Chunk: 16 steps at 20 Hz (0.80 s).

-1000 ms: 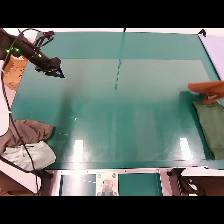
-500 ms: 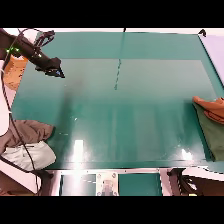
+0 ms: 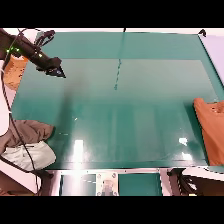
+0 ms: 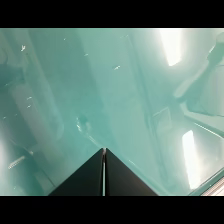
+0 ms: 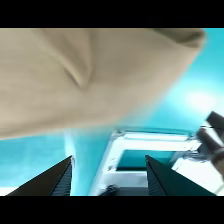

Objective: Fold the shirts.

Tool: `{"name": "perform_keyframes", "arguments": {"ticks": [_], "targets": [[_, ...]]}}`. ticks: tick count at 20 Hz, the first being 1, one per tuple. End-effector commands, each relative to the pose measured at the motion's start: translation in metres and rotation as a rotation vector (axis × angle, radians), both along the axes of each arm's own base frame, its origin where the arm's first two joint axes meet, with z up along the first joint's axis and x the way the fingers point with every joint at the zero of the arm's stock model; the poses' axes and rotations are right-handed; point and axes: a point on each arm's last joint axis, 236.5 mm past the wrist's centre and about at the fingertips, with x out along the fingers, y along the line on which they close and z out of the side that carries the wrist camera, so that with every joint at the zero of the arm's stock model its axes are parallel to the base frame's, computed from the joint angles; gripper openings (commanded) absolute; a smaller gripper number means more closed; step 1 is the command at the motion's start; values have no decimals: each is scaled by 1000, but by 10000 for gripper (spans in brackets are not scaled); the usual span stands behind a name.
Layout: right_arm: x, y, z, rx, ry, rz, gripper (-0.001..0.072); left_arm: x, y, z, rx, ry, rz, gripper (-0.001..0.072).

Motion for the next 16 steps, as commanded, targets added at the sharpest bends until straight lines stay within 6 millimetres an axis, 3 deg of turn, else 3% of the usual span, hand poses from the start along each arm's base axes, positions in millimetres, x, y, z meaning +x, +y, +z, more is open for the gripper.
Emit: {"name": "perform_keyframes", "arguments": {"ticks": [1,2,5,6,8,10,13,16], "targets": [[-1,-2,-8,18,17,51,486,2,-7,5,-35,-15,-1,21],[16,-4,-5,8,-42,58,453,3,-11,9,-53,-22,-3,21],[100,-6,15,-49,-328,132,59,6,-20,29,-83,-83,-1,20],[133,-2,24,-66,-430,185,19,6,-21,38,-89,-105,7,21],[200,23,41,-71,-634,319,17,4,-21,52,-94,-130,37,20],[242,63,46,-55,-736,459,17,-7,-24,57,-96,-116,51,20],[259,138,21,-27,-767,671,17,-46,-37,45,-65,-71,38,20],[227,219,-25,69,-732,847,17,-96,-47,7,-22,-26,64,20]]}}
